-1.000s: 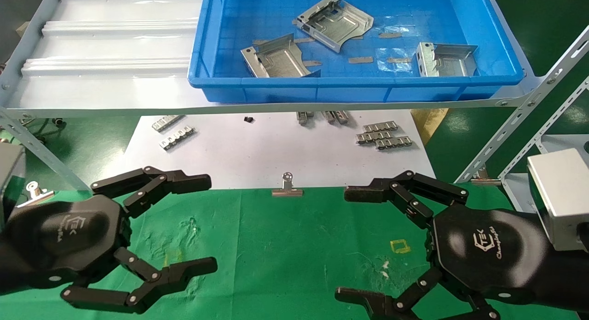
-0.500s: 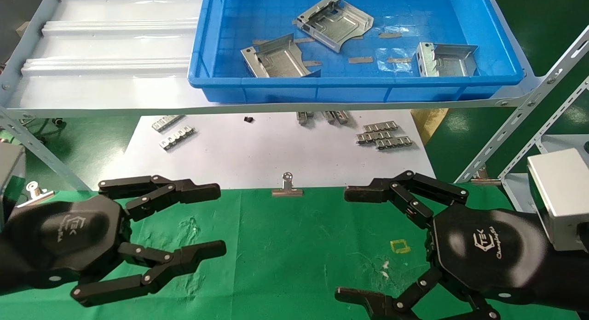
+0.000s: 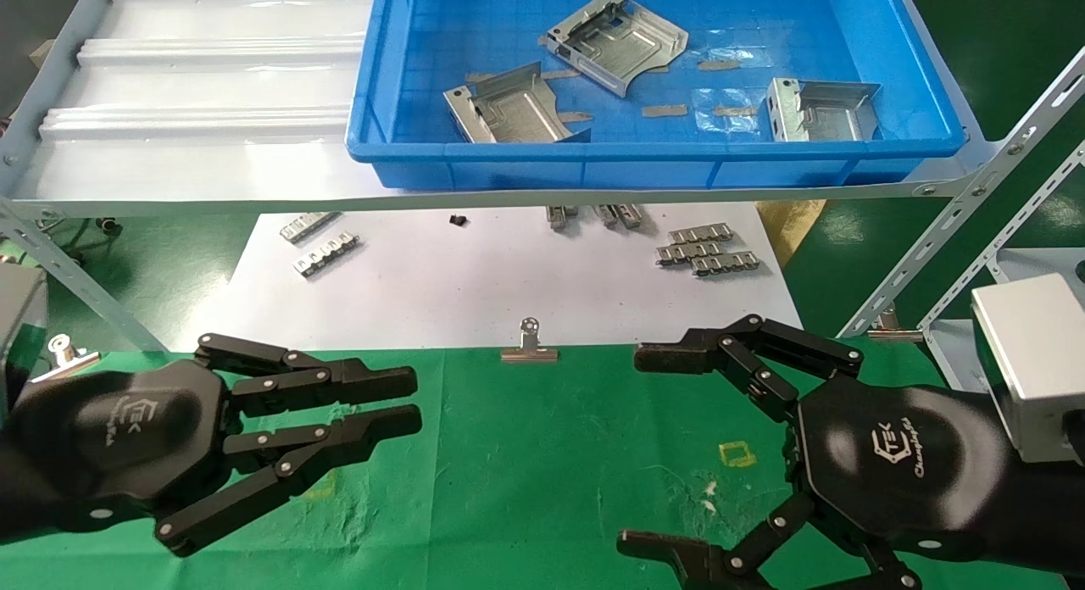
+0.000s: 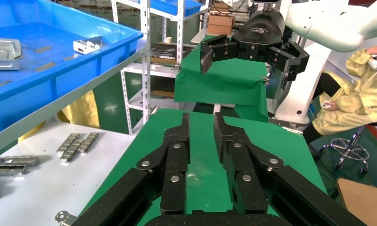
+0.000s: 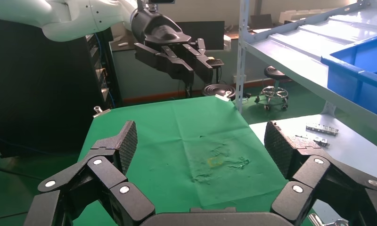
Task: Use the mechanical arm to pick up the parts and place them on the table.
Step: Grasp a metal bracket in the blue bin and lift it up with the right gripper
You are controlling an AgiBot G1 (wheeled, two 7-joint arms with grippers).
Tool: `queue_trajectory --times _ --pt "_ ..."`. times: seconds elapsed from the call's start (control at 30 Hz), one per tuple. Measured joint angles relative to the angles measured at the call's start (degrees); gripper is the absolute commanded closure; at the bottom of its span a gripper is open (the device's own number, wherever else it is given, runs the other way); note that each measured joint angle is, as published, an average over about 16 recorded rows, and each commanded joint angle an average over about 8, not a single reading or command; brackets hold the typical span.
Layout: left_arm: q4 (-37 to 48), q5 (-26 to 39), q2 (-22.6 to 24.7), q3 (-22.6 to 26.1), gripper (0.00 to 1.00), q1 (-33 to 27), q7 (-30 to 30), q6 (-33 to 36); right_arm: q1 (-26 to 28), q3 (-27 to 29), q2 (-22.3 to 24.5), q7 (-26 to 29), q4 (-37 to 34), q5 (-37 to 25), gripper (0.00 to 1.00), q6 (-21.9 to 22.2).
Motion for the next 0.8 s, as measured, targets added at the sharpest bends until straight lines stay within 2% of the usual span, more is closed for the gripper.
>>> queue_trajectory --times 0.47,0.63,0.8 --pt "0.0 0.0 0.0 0.0 1.0 0.0 0.0 0.0 1.6 -0.1 -0.6 -0.1 -0.5 -0.9 0.0 0.7" --pt "0.0 0.0 0.0 0.0 1.0 0.0 0.0 0.0 6.5 -1.0 -3.1 -0.3 -3.3 -4.3 0.0 3.0" --pt "0.0 0.0 0.0 0.0 1.0 0.0 0.0 0.0 15.0 -3.0 -8.1 -1.4 -9.7 -10.4 0.0 7.2"
